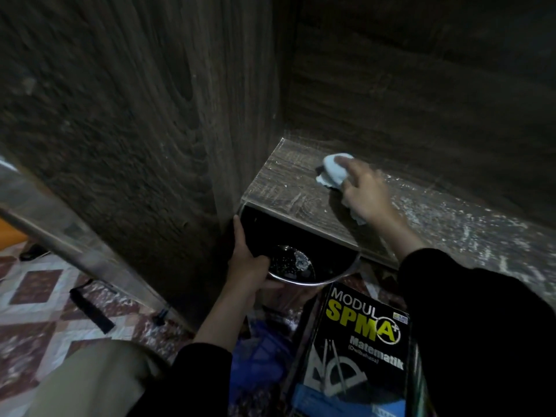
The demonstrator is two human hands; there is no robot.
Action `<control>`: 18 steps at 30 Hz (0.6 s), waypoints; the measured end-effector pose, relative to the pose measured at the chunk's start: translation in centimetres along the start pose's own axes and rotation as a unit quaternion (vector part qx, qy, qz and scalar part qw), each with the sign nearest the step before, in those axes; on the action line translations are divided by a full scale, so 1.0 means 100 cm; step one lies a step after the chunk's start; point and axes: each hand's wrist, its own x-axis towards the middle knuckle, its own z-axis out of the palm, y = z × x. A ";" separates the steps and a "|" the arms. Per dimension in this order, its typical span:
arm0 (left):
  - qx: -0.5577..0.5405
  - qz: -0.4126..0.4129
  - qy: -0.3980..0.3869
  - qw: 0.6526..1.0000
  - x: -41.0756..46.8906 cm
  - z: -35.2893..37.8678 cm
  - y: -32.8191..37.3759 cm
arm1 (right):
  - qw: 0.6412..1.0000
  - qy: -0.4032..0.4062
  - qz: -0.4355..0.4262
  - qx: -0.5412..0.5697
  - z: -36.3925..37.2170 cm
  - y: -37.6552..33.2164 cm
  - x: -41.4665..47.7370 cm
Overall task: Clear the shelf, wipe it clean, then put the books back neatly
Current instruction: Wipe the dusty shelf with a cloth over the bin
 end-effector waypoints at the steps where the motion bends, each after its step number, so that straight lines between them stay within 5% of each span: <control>1: 0.000 0.000 0.000 1.000 0.000 0.000 -0.001 | 0.999 -0.031 0.000 -0.041 0.011 -0.003 0.000; 4: 0.011 0.009 0.006 1.000 0.001 0.001 -0.003 | 0.989 -0.081 -0.070 -0.104 0.036 -0.028 -0.015; 8: 0.020 0.014 0.003 1.000 0.001 0.000 -0.003 | 0.970 -0.100 -0.222 -0.020 0.026 -0.031 -0.030; 12: 0.010 0.008 -0.004 1.000 -0.001 -0.001 -0.001 | 0.979 -0.073 -0.108 0.157 0.000 -0.020 -0.004; 15: 0.011 0.009 -0.006 1.000 0.000 -0.002 -0.001 | 0.990 -0.019 -0.096 0.100 0.006 -0.027 0.029; 18: 0.007 0.007 -0.006 1.000 0.002 -0.001 -0.003 | 0.988 -0.090 -0.122 0.000 0.030 -0.042 0.030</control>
